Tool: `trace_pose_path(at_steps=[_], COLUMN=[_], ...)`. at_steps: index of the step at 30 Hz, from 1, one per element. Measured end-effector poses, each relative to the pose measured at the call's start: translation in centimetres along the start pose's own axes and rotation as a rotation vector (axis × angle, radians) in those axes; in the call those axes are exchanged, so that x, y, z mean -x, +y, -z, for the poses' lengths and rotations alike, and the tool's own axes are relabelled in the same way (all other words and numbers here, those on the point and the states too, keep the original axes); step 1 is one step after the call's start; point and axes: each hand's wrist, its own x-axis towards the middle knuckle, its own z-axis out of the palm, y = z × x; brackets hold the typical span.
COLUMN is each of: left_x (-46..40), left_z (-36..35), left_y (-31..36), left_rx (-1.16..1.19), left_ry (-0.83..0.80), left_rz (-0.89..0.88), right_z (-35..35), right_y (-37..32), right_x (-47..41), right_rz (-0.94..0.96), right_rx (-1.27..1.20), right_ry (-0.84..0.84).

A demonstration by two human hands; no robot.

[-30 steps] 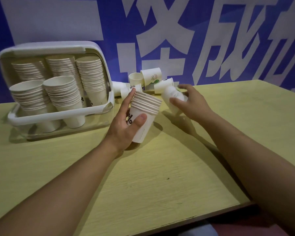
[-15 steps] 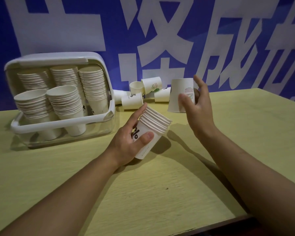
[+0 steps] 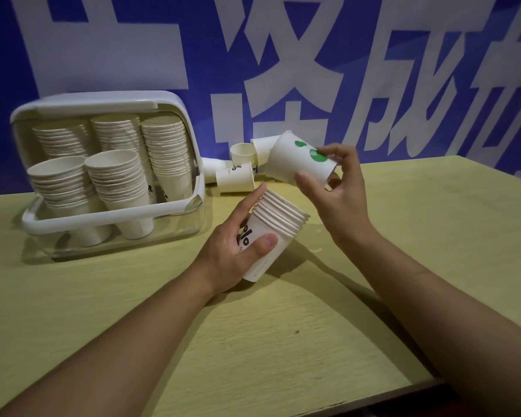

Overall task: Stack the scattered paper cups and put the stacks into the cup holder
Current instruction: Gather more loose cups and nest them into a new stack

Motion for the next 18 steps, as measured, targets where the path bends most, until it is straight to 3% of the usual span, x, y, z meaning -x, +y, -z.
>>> trace_pose_path(at_steps=[5, 18], left_x=[-0.1, -0.2], left_z=[-0.1, 0.2], left_y=[-0.2, -0.1], left_rx=[0.000, -0.018], left_ry=[-0.003, 0.018], left_rz=[-0.002, 0.006], right_z=[-1.4, -1.6], right_y=[-0.4, -0.3], right_x=[0.6, 0.8], right_rz=[-0.105, -0.095], right_rx=[-0.078, -0.010], right_ry=[-0.007, -0.110])
